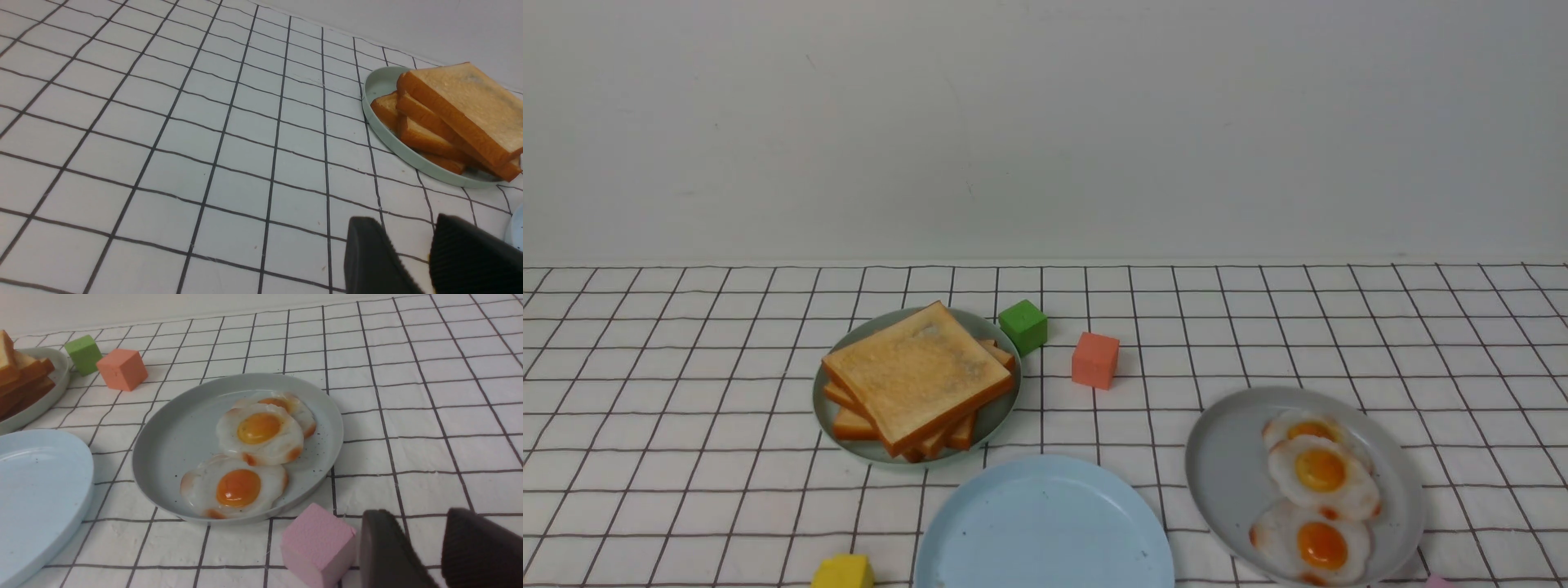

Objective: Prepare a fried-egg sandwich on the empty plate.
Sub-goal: Use the left arm to grab a slice of bread

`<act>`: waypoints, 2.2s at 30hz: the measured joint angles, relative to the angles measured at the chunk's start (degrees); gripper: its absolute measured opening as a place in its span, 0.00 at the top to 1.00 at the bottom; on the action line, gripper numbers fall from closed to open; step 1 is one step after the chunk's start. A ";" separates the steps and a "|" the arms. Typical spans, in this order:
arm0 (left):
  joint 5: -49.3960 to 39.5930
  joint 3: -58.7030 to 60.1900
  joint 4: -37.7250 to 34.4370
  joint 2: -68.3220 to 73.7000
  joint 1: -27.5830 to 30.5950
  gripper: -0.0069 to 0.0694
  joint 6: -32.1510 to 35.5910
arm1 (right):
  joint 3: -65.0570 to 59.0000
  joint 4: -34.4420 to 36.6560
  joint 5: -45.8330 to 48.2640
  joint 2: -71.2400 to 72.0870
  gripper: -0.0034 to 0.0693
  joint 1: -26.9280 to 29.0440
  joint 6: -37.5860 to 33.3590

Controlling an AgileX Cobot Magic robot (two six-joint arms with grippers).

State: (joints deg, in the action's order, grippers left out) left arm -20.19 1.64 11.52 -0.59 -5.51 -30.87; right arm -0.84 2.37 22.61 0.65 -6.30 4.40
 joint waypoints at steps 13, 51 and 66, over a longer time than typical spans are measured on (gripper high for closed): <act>6.56 0.02 -0.86 0.00 0.00 0.60 0.00 | -0.25 -2.37 -1.75 0.00 0.62 0.00 0.00; 0.93 -50.01 -4.07 21.79 0.00 0.60 -18.84 | 56.31 -5.00 7.69 -26.56 0.62 0.00 18.96; -10.77 -51.48 -3.30 60.96 0.00 0.60 -14.76 | 46.59 18.09 19.53 -50.66 0.62 0.00 1.83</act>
State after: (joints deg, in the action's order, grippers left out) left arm -30.96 -49.85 8.22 60.37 -5.51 -45.63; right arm 45.75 20.46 42.15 -50.01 -6.30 6.24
